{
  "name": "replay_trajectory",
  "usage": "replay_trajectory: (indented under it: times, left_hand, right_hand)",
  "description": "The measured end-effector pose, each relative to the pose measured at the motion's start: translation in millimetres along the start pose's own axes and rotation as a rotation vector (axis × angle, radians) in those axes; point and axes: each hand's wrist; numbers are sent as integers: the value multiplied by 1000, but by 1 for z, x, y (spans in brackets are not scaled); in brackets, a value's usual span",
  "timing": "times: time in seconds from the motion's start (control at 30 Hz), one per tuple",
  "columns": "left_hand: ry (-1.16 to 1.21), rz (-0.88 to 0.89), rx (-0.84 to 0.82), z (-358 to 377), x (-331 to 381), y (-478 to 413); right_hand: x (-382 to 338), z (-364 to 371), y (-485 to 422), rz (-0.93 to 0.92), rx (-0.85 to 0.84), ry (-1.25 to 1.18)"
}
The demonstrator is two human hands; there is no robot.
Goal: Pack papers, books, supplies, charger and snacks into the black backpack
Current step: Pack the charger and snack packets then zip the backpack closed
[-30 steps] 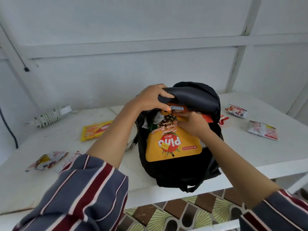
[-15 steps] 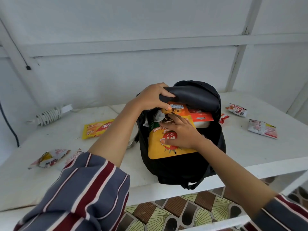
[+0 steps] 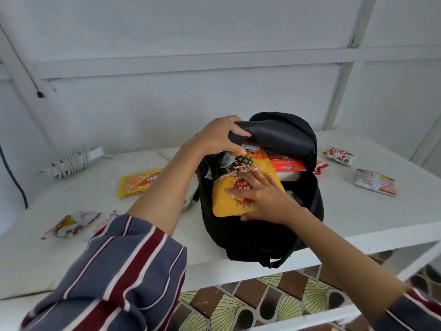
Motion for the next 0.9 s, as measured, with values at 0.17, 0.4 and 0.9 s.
replay_trajectory:
  times: [0.17, 0.4, 0.9]
  left_hand:
    - [-30, 6, -1, -1, 2, 0]
    - [-29, 11, 3, -2, 6, 2]
    - [-48, 3, 2, -3, 6, 0]
  right_hand:
    - [4, -4, -12, 15, 50, 28]
    - [12, -23, -43, 100, -23, -38]
    - [21, 11, -37, -37, 346, -307]
Point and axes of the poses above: each hand's wrist, its own y-axis away from the middle knuckle, its own z-axis out of the palm, x = y × z, and after that the axes turned 7 degrees about -x, right-handed
